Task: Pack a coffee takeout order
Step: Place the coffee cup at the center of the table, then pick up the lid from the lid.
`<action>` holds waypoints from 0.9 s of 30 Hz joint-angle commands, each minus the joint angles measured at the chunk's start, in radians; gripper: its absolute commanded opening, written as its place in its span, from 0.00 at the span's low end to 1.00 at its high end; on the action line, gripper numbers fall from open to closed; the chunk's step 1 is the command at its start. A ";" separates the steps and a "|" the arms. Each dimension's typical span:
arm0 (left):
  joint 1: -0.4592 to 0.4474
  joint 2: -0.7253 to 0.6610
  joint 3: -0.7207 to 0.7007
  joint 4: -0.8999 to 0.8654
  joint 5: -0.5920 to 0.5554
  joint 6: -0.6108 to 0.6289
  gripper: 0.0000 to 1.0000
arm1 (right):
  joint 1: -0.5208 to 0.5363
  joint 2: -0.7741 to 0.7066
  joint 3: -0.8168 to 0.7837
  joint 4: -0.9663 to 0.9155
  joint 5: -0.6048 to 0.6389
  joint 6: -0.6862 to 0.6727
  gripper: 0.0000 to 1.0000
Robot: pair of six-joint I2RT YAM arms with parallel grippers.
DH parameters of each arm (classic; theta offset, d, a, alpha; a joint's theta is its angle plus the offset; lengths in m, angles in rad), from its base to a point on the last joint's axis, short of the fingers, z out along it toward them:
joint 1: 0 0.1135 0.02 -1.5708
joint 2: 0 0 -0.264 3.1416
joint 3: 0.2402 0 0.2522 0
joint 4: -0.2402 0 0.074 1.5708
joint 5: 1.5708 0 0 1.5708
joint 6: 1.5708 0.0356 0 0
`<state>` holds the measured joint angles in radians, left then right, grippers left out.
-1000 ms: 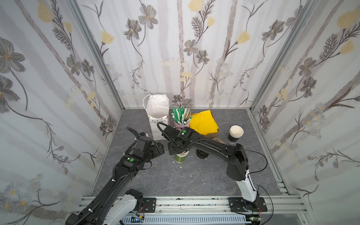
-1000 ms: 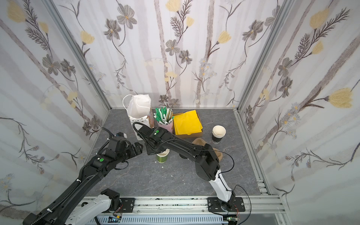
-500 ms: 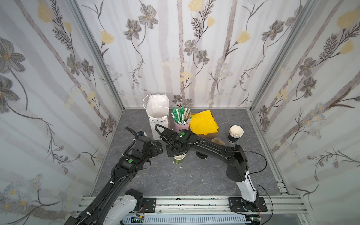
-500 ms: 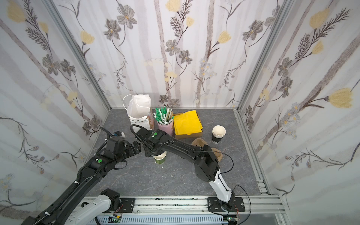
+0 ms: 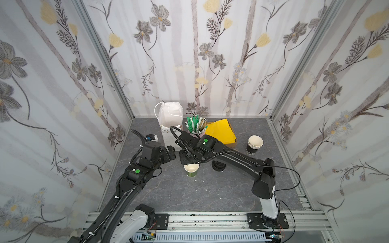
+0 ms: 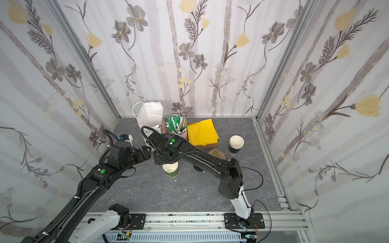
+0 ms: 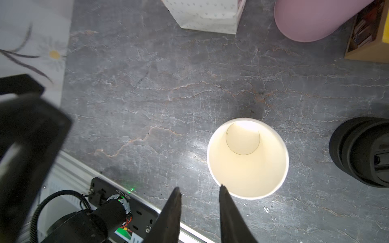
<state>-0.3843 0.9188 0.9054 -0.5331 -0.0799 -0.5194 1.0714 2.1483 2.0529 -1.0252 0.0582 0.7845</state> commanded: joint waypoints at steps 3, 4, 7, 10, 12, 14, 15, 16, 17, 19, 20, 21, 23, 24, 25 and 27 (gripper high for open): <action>-0.005 0.113 0.101 0.013 0.068 0.009 0.94 | -0.037 -0.074 -0.002 -0.035 0.038 -0.003 0.36; -0.013 0.144 0.125 0.014 0.076 0.009 0.92 | -0.053 -0.092 -0.012 -0.040 0.047 -0.014 0.36; -0.056 0.222 0.196 0.013 0.071 0.013 0.86 | -0.115 -0.155 -0.081 -0.026 0.078 -0.050 0.46; -0.127 0.304 0.269 0.013 0.054 0.022 0.81 | -0.188 -0.223 -0.195 0.025 0.088 -0.086 0.56; -0.175 0.365 0.327 0.013 0.041 0.026 0.78 | -0.236 -0.266 -0.285 0.078 0.072 -0.104 0.60; -0.225 0.433 0.380 0.014 0.042 0.027 0.73 | -0.296 -0.302 -0.372 0.134 0.033 -0.118 0.61; -0.243 0.461 0.406 0.013 0.047 0.028 0.71 | -0.312 -0.316 -0.409 0.161 0.022 -0.122 0.61; -0.263 0.493 0.431 0.013 0.058 0.026 0.70 | -0.327 -0.332 -0.447 0.189 0.018 -0.126 0.61; -0.281 0.522 0.450 0.013 0.068 0.026 0.69 | -0.341 -0.343 -0.480 0.216 0.008 -0.130 0.61; -0.311 0.574 0.475 0.013 0.088 0.024 0.67 | -0.360 -0.357 -0.537 0.261 -0.009 -0.138 0.64; -0.321 0.600 0.486 0.013 0.104 0.020 0.67 | -0.368 -0.362 -0.564 0.283 -0.016 -0.142 0.64; -0.328 0.618 0.493 0.014 0.118 0.017 0.67 | -0.372 -0.364 -0.586 0.303 -0.020 -0.145 0.64; -0.338 0.659 0.508 0.013 0.148 0.013 0.66 | -0.380 -0.363 -0.628 0.339 -0.021 -0.148 0.64; -0.342 0.674 0.512 0.013 0.158 0.011 0.65 | -0.385 -0.361 -0.644 0.351 -0.027 -0.147 0.64; -0.341 0.688 0.518 0.013 0.168 0.010 0.64 | -0.388 -0.358 -0.659 0.365 -0.028 -0.148 0.64; -0.343 0.706 0.526 0.013 0.177 0.002 0.64 | -0.392 -0.353 -0.688 0.383 -0.023 -0.144 0.65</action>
<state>-0.7250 1.6089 1.4136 -0.5205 0.0620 -0.5049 0.6830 1.7920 1.3899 -0.7406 0.0475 0.6453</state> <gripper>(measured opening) 0.640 0.646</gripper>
